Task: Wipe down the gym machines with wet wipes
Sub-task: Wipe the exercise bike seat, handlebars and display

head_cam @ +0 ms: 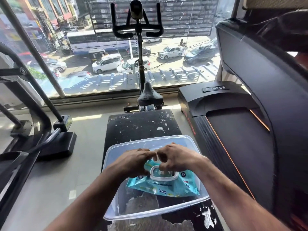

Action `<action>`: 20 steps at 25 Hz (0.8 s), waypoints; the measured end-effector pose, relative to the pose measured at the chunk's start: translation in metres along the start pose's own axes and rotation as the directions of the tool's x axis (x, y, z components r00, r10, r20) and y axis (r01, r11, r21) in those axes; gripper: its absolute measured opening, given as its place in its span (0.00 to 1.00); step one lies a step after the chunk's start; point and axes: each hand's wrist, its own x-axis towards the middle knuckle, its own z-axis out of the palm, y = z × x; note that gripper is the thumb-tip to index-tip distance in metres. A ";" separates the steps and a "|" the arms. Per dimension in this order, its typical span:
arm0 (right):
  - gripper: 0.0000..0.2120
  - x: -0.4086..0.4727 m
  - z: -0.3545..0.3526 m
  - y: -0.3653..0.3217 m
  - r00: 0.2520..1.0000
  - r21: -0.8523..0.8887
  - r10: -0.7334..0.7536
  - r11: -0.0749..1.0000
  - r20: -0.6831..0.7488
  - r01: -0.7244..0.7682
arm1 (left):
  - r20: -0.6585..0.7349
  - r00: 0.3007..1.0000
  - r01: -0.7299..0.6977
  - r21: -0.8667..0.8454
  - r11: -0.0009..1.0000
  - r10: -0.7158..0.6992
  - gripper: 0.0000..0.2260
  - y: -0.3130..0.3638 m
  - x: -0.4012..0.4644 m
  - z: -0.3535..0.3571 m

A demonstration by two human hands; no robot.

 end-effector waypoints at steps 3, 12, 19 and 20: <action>0.08 -0.002 -0.004 0.003 1.000 0.070 -0.005 0.998 0.011 0.004 | 0.016 1.000 0.007 -0.012 1.000 -0.006 0.28 0.000 -0.001 -0.001; 0.06 -0.003 0.004 0.003 0.998 -0.093 0.009 0.996 0.068 -0.003 | 0.059 0.998 0.010 -0.061 0.998 -0.006 0.18 -0.001 -0.001 -0.001; 0.08 -0.012 -0.012 0.009 0.997 0.239 0.078 0.968 0.022 -0.081 | 0.060 0.998 0.007 0.000 1.000 -0.007 0.19 0.003 -0.003 -0.006; 0.08 -0.013 -0.012 0.012 0.997 0.290 0.080 0.955 -0.022 -0.070 | 0.070 0.998 0.006 0.010 1.000 -0.007 0.20 0.004 -0.005 -0.007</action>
